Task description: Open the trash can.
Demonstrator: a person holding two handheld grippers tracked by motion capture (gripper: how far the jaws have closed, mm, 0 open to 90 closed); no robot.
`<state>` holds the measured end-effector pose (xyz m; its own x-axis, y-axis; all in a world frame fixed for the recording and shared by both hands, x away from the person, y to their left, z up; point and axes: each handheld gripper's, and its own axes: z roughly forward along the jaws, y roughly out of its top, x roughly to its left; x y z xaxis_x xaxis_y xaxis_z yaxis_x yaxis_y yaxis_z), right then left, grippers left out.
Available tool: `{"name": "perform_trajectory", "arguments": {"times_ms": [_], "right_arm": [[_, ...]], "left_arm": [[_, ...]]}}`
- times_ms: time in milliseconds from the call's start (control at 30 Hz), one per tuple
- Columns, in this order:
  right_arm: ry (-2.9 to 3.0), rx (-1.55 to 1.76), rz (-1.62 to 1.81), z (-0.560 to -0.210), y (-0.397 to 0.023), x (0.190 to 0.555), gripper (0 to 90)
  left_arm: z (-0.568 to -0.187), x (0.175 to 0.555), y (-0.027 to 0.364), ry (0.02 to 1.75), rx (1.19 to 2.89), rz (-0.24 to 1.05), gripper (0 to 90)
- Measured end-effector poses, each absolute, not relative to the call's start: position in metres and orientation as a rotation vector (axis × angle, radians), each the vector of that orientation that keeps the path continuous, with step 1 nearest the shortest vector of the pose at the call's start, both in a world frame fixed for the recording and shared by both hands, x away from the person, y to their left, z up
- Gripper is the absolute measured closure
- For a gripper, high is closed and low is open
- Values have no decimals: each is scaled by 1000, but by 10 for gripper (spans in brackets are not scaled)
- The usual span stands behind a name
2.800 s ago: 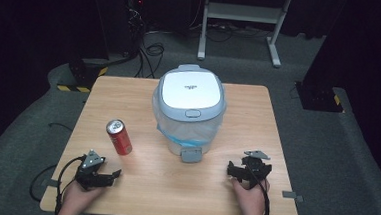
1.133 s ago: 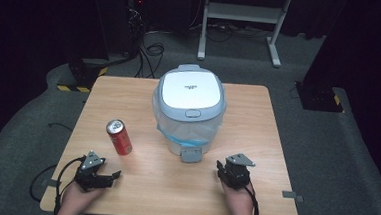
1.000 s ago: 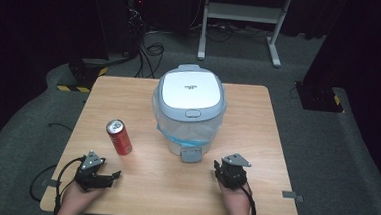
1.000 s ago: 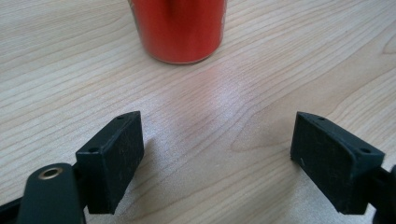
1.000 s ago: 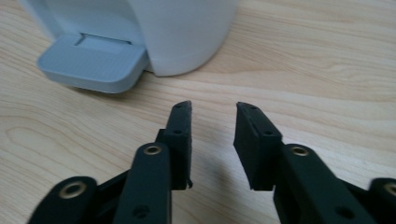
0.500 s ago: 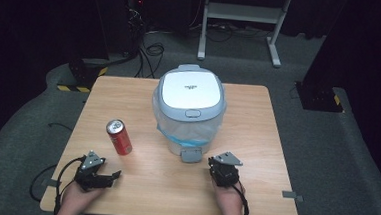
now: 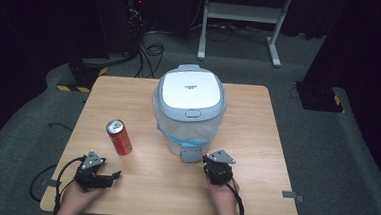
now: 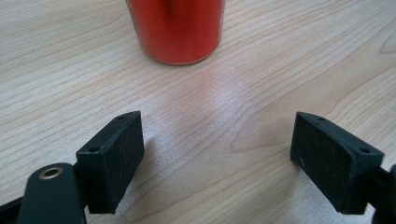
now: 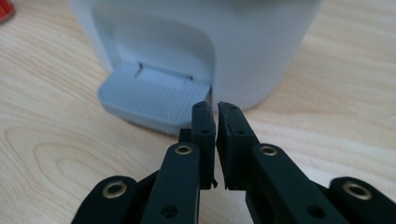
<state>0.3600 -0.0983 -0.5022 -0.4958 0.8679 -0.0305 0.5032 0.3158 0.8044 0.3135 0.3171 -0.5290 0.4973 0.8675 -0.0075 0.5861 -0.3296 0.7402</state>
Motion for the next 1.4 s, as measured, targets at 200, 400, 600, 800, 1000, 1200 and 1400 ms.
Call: {"name": "perform_trajectory", "arguments": {"times_ms": [200, 400, 600, 800, 1000, 1200, 1400], "right_arm": [[2134, 1193, 1074, -499, -90, 362, 854], [2161, 1172, 1071, -500, -82, 363, 823], [2180, 1160, 1101, -504, -72, 368, 659], [2186, 1117, 1094, -506, -64, 368, 589], [2192, 1113, 1094, -508, -58, 368, 586], [2186, 1105, 1088, -509, -56, 367, 598], [2180, 1112, 1098, -511, -55, 367, 598]], "left_arm": [[-529, 314, 317, 1189, 2046, 517, 175], [-529, 314, 317, 1187, 2046, 517, 175], [-529, 314, 317, 1186, 2046, 516, 175], [-529, 314, 317, 1184, 2047, 515, 175], [-529, 314, 317, 1182, 2048, 517, 175], [-529, 314, 317, 1183, 2047, 516, 175], [-529, 314, 317, 1180, 2048, 518, 175]]}}
